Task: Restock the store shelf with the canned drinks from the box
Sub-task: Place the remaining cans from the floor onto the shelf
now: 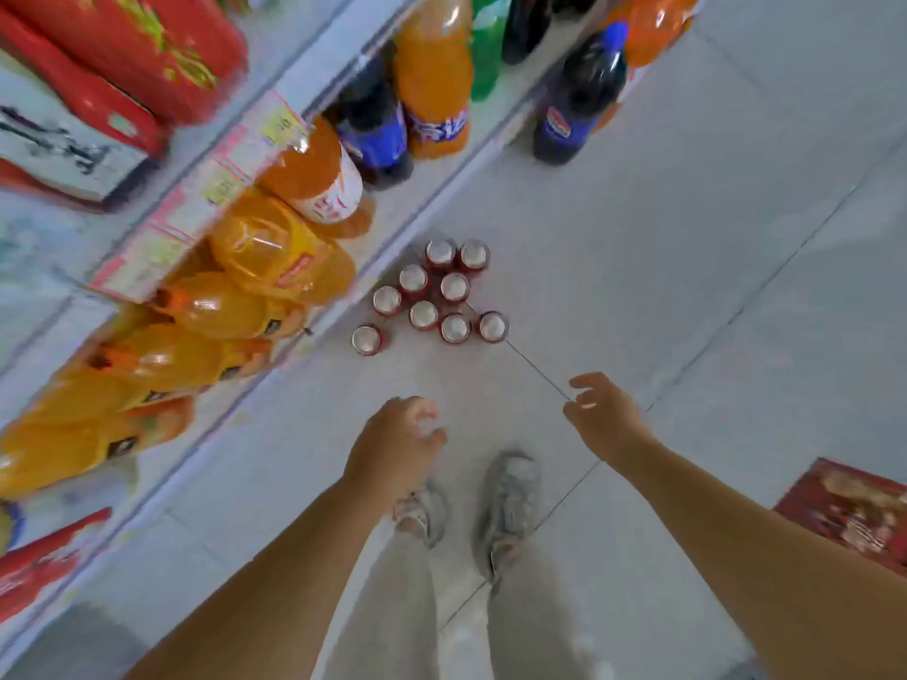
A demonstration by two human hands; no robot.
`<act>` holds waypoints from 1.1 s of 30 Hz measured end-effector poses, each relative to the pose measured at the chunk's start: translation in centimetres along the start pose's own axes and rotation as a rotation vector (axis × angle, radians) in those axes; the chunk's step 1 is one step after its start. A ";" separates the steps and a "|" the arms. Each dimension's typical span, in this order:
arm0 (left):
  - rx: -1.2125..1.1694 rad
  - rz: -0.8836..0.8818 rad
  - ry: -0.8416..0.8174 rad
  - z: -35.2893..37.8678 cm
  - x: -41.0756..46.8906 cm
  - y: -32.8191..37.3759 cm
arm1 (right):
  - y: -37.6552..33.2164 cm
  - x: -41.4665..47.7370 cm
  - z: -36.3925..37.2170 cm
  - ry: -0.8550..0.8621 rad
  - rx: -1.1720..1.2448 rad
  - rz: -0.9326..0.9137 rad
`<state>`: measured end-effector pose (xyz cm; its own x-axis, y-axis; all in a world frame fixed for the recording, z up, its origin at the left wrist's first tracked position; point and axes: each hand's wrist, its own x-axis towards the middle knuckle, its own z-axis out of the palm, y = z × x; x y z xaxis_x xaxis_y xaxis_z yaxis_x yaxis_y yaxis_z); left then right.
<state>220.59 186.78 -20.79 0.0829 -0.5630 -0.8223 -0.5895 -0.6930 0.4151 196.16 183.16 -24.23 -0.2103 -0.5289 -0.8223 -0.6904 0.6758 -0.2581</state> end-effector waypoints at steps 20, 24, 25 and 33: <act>0.860 0.606 0.586 10.8 33.2 -8.7 | 1.6 28.4 17.7 0.098 0.136 -0.325; 0.846 0.642 0.599 10.3 33.1 -8.3 | 1.0 27.6 17.8 0.175 0.103 -0.266; 0.826 0.649 0.592 9.9 32.5 -8.1 | 0.9 27.0 17.5 0.186 0.104 -0.243; 0.397 0.667 0.377 4.5 20.8 -2.7 | -0.4 13.8 8.9 0.196 0.148 -0.212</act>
<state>220.28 178.99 -40.73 -0.1608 -0.9570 -0.2414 -0.8410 0.0048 0.5410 199.68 180.17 -39.96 -0.2121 -0.7447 -0.6328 -0.6278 0.6001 -0.4958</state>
